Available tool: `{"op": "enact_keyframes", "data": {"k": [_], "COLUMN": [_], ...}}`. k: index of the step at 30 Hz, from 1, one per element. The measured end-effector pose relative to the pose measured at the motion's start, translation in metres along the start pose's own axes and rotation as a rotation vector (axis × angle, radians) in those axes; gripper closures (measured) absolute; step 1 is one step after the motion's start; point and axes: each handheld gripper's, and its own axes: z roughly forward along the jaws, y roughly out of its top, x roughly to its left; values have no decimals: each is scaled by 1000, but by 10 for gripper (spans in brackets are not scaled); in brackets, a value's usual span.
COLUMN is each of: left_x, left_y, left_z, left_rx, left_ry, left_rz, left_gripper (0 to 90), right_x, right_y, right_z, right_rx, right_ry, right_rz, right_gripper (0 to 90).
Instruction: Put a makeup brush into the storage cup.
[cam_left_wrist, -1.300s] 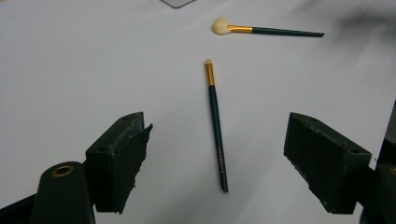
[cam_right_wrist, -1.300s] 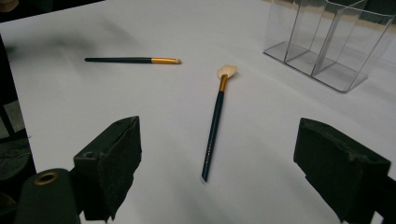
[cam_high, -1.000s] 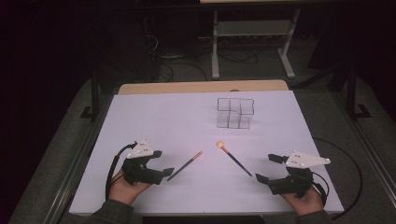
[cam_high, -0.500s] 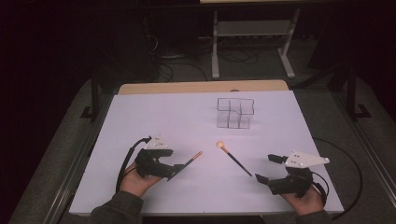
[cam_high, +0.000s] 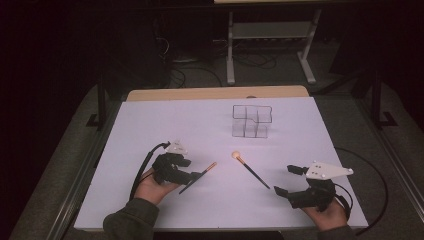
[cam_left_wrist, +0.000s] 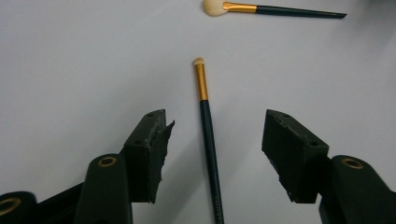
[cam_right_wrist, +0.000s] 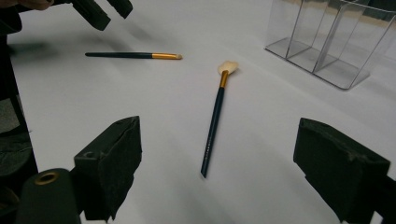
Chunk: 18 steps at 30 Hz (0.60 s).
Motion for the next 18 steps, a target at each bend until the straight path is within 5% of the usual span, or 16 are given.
{"op": "enact_keyframes", "data": {"k": [18], "left_x": [4], "left_y": [13], "left_z": [20], "left_rx": [92], "left_ry": [-21], "left_rz": [-1], "left_gripper": [529], "right_x": [0], "right_y": [0], "right_z": [1], "right_rx": [6], "right_ry": [10], "right_rz": [-4], "right_gripper": [141]}}
